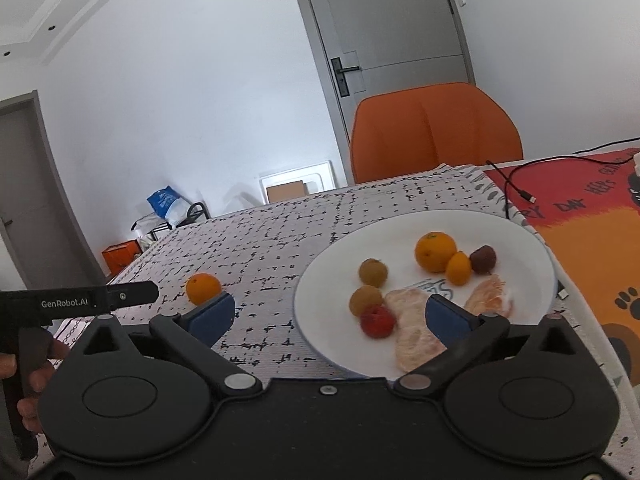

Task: Organize fruits
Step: 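Withdraw both grippers and grasp small orange with the left gripper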

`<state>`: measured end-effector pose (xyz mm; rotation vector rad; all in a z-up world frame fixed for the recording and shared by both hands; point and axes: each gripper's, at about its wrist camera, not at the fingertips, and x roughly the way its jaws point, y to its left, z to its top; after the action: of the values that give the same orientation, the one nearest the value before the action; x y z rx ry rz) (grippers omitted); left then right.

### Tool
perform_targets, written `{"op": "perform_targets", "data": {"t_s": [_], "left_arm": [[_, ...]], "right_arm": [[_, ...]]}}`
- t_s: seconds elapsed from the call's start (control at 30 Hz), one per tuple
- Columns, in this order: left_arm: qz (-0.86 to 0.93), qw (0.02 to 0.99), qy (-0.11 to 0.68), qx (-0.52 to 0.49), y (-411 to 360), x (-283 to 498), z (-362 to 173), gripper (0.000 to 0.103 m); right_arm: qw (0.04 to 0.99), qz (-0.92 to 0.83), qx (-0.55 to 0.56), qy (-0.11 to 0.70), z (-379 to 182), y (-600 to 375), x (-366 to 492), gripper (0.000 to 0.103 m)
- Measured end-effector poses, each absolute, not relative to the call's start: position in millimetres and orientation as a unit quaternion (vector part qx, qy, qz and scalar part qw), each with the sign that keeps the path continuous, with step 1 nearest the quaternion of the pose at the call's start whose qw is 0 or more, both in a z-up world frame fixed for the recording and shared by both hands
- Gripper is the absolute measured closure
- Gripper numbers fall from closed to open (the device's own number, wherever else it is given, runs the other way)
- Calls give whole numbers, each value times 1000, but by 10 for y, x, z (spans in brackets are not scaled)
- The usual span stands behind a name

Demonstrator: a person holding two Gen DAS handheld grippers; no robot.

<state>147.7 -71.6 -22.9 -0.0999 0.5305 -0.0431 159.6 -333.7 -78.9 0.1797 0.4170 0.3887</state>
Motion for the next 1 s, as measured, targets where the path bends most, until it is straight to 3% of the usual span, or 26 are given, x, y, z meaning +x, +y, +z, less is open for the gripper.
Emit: {"op": "perform_targets", "data": {"t_s": [0.87, 1.0], "left_arm": [[-16, 950, 302, -81, -430, 1456, -611, 10], [-16, 950, 300, -86, -379, 1458, -616, 19]], "right_arm": [[947, 228, 54, 220, -808, -2847, 1665, 0], [945, 233, 51, 222, -805, -2770, 1702, 0]]}}
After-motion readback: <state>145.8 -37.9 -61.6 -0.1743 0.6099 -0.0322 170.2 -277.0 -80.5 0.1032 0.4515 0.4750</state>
